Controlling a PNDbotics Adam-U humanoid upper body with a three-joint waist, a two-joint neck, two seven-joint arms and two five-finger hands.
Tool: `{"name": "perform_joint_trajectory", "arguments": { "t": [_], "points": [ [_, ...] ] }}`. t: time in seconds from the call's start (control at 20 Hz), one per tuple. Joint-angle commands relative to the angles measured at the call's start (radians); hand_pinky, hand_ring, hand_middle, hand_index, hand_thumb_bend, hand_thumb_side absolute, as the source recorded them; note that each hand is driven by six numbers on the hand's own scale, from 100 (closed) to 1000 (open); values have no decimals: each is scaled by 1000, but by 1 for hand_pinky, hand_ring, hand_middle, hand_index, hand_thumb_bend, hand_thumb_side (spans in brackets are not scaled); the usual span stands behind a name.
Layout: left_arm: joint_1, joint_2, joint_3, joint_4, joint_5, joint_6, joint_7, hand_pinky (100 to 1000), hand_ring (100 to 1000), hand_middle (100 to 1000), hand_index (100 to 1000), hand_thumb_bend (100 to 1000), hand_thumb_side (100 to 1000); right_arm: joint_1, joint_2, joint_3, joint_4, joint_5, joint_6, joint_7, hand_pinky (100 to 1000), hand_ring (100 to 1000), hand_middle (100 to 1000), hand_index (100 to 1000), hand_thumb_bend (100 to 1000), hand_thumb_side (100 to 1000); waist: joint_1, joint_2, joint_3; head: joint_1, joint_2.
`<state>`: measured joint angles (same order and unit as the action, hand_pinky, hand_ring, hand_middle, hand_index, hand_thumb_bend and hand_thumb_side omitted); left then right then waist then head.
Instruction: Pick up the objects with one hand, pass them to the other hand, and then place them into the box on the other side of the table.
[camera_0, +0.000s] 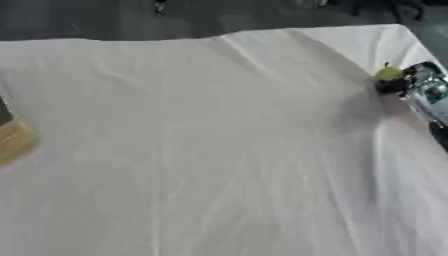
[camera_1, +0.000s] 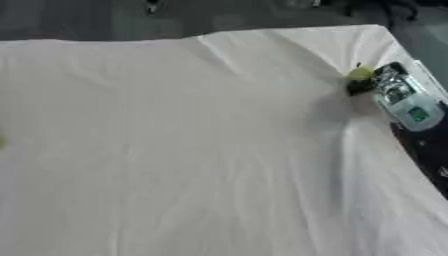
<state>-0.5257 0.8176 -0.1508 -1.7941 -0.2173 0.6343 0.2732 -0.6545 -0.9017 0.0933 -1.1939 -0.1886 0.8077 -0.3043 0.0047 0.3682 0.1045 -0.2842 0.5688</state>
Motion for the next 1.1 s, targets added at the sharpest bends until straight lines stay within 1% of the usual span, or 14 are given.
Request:
{"name": "perform_joint_trajectory", "arguments": {
  "t": [0.05, 0.3, 0.5, 0.6, 0.65, 0.8, 0.9, 1.05, 1.1],
  "points": [
    [-5, 34, 11, -11, -9, -1, -5, 615, 697, 663, 788, 100, 631, -6, -49, -11, -34, -20, 99, -111, 866, 724, 572, 671, 100, 100, -3, -38, -2, 3, 2],
    [-2, 34, 11, -8, -18, 0, -13, 615, 697, 664, 789, 100, 630, 4, -53, -18, -36, -72, 99, -128, 864, 720, 573, 675, 103, 100, -4, -50, -6, 7, 6],
    [-1, 34, 11, -8, -23, 0, -16, 616, 698, 665, 790, 100, 629, 11, -55, -18, -32, -123, 99, -161, 863, 719, 573, 681, 100, 100, -4, -54, -8, 8, 7],
    [0, 34, 11, -8, -25, 0, -16, 616, 698, 664, 790, 100, 629, 13, -55, -21, -34, -148, 96, -179, 862, 718, 575, 686, 163, 100, -4, -54, -10, 9, 9],
    [0, 34, 12, -8, -26, 0, -17, 616, 698, 664, 790, 100, 630, 15, -55, -22, -34, -165, 93, -189, 861, 716, 573, 686, 167, 100, -4, -54, -10, 8, 9],
    [0, 34, 11, -8, -27, 0, -18, 616, 698, 665, 790, 100, 628, 17, -52, -27, -25, -232, 72, -222, 856, 717, 579, 695, 226, 100, -4, -54, -11, 7, 9],
    [0, 34, 10, -9, -29, 0, -19, 617, 699, 665, 791, 100, 626, 16, -51, -27, -14, -286, 53, -253, 857, 714, 574, 690, 164, 100, -3, -53, -11, 7, 8],
    [1, 34, 11, -9, -31, 1, -20, 618, 699, 665, 791, 100, 625, 17, -50, -22, -8, -350, 27, -305, 855, 716, 580, 697, 223, 100, -2, -52, -11, 5, 8],
    [2, 34, 11, -9, -31, 1, -20, 618, 699, 665, 791, 100, 625, 17, -50, -21, -7, -370, 20, -319, 855, 715, 580, 697, 221, 100, -2, -52, -11, 4, 9]
  ]
}}
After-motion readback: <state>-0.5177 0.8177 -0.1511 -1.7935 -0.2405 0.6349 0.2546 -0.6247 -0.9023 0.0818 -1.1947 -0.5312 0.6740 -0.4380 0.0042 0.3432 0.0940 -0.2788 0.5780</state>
